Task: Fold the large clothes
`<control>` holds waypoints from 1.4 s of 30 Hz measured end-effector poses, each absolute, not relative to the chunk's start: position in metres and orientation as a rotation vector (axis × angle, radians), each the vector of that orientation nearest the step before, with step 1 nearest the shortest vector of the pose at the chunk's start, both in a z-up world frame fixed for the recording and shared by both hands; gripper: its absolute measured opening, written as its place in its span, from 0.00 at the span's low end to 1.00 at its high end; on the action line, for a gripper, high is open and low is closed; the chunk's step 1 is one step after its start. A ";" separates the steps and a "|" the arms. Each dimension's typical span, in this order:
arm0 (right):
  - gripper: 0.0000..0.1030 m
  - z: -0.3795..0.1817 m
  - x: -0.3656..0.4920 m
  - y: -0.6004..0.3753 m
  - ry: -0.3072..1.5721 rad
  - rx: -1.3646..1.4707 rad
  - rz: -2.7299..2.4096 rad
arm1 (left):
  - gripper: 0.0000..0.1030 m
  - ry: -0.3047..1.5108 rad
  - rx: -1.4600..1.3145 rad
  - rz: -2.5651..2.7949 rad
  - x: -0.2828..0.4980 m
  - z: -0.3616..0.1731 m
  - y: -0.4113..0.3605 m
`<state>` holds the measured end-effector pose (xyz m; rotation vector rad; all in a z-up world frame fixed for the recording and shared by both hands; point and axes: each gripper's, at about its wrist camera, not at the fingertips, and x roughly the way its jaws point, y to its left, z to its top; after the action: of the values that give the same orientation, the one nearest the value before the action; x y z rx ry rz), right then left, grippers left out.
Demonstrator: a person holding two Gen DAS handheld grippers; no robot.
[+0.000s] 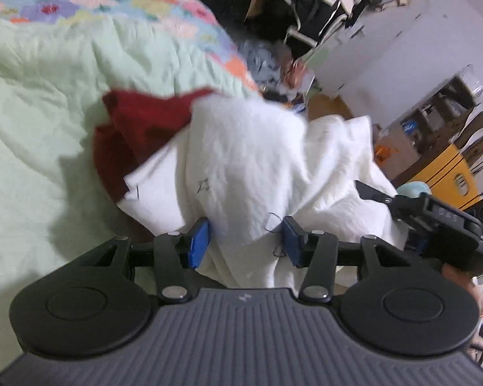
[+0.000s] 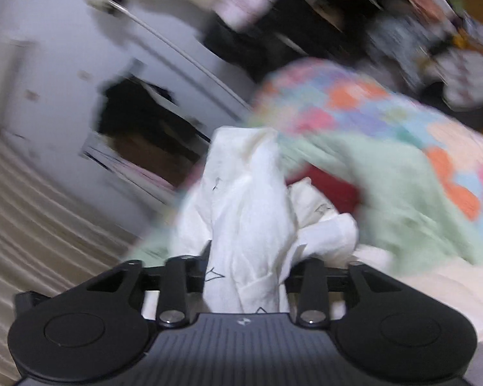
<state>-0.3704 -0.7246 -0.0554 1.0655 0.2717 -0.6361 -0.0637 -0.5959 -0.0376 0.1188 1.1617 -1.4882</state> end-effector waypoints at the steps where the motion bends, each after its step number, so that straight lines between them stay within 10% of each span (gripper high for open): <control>1: 0.65 -0.060 -0.375 -0.728 0.279 1.080 -0.632 | 0.48 1.162 0.102 -1.492 -0.064 -0.039 -0.594; 13: 0.64 0.044 -0.371 -0.660 0.226 0.427 -0.490 | 0.67 1.121 0.051 -1.544 -0.049 0.020 -0.582; 27: 0.60 -0.046 -0.317 -0.654 0.622 0.159 -0.570 | 0.75 1.075 0.295 -1.295 -0.064 -0.028 -0.669; 42: 0.63 0.018 -0.371 -0.764 0.435 0.613 -0.576 | 0.76 0.830 0.389 -1.566 -0.126 0.006 -0.623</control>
<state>-0.3707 -0.7635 0.0175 0.6129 0.4349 -0.5756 -0.1262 -0.6233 0.0063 0.3889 0.8298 -1.5663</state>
